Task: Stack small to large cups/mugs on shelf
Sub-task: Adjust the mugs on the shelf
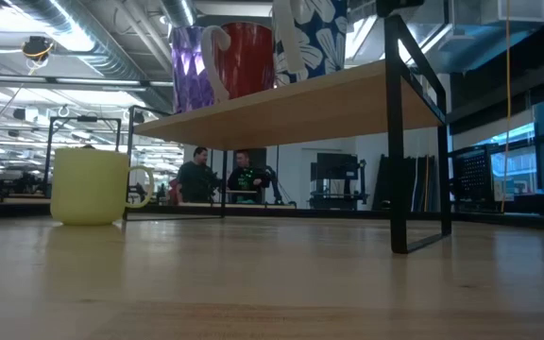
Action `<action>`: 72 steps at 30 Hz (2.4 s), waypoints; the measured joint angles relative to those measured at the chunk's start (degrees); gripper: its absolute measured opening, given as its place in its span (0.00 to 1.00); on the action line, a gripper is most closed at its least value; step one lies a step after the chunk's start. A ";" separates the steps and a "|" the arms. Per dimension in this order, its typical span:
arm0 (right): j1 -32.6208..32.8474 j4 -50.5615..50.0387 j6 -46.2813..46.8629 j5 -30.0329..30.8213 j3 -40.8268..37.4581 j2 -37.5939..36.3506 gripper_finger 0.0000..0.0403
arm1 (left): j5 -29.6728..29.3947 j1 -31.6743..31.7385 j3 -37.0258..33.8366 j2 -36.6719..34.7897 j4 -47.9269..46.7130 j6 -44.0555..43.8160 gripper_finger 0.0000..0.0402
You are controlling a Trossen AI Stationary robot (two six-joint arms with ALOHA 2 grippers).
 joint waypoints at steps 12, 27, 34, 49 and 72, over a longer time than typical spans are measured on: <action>0.35 0.09 3.50 1.03 0.00 0.02 0.01 | -5.91 0.26 0.00 -6.18 -15.32 -7.25 0.10; -8.89 7.37 -1.84 1.39 0.00 0.02 0.01 | -4.80 5.38 -13.99 -17.22 -5.07 -6.38 0.10; -15.67 10.38 -5.72 -1.66 0.00 0.02 0.01 | -3.53 6.35 -25.35 -27.58 9.41 -6.17 0.10; -25.41 14.13 -10.78 -13.97 -0.02 1.42 0.01 | 5.21 15.81 -36.97 -31.56 39.74 7.51 0.10; -20.52 21.15 -12.29 -19.68 -0.02 5.95 0.01 | 18.92 27.78 -37.51 -22.67 51.82 14.05 0.10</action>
